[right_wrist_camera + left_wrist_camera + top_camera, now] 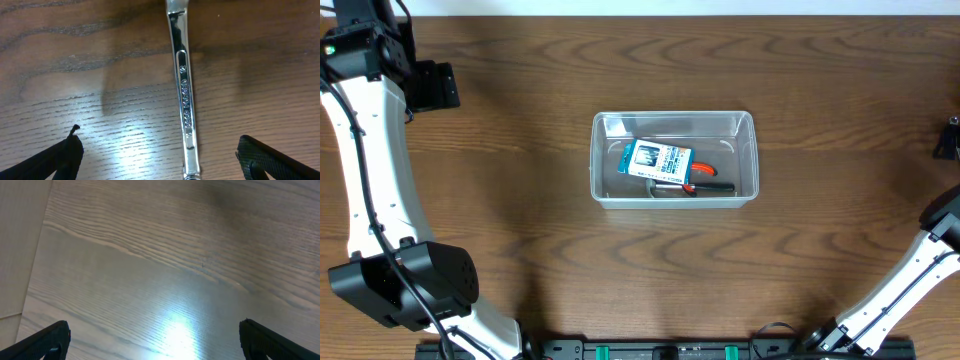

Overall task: Pack container
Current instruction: 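Lower the right gripper over the chrome wrench and grasp it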

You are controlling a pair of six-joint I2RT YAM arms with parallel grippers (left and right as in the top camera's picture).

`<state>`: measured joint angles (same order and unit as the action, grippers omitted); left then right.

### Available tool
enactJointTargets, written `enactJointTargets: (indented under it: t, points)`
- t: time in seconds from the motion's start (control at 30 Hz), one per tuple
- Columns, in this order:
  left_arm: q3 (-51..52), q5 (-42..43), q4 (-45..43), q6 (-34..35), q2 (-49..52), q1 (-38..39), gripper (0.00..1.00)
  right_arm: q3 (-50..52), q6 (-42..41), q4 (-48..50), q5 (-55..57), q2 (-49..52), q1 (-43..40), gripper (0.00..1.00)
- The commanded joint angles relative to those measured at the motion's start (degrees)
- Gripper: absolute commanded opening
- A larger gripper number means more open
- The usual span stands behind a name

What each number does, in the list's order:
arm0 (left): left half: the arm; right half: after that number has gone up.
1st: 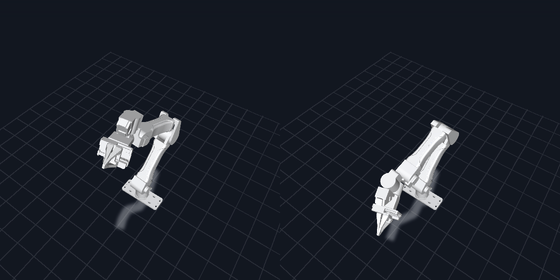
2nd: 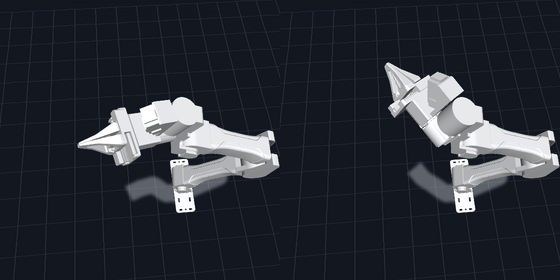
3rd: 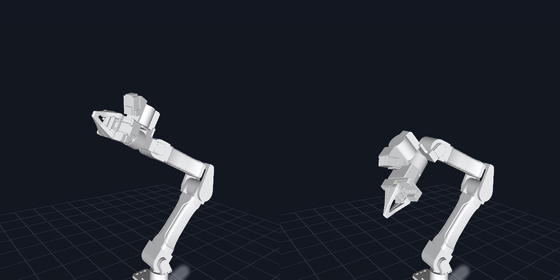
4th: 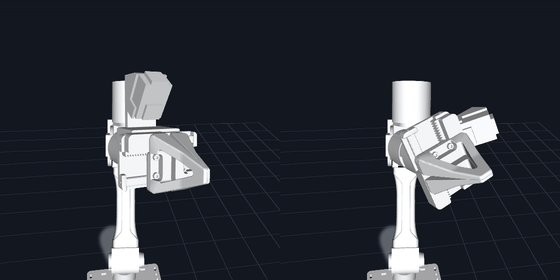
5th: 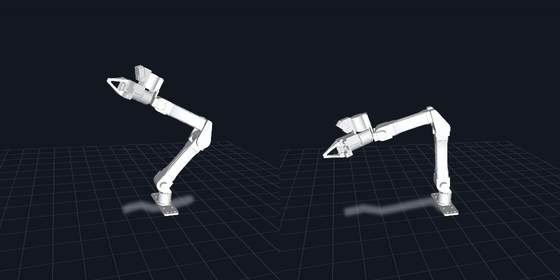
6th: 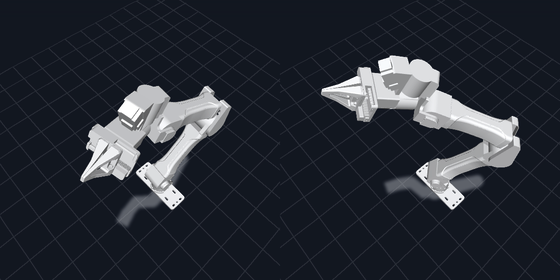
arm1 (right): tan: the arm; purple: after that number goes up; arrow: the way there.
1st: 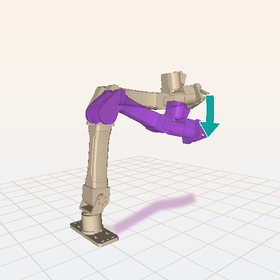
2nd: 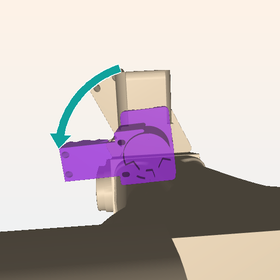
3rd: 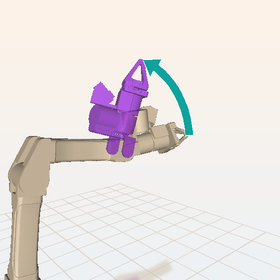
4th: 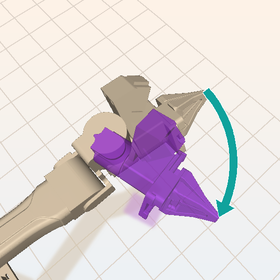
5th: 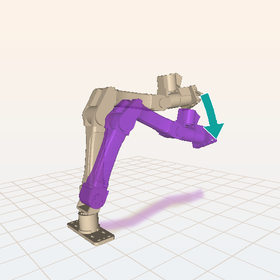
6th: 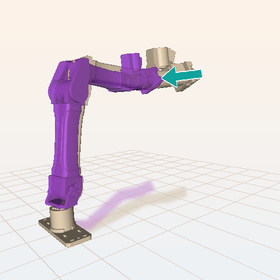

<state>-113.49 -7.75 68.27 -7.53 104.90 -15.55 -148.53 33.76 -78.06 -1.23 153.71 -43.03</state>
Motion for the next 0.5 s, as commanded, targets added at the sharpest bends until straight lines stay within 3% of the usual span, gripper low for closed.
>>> enactJointTargets:
  t: [0.0,0.47]
  points:
    - [-0.31,-0.46,0.00,-0.28,-0.20,-0.17,0.98,-0.87,1.09,0.57,0.37,1.07,-0.83,0.99]
    - [-0.31,-0.46,0.00,-0.28,-0.20,-0.17,0.98,-0.83,4.94,3.32,-1.14,3.56,-1.01,0.99]
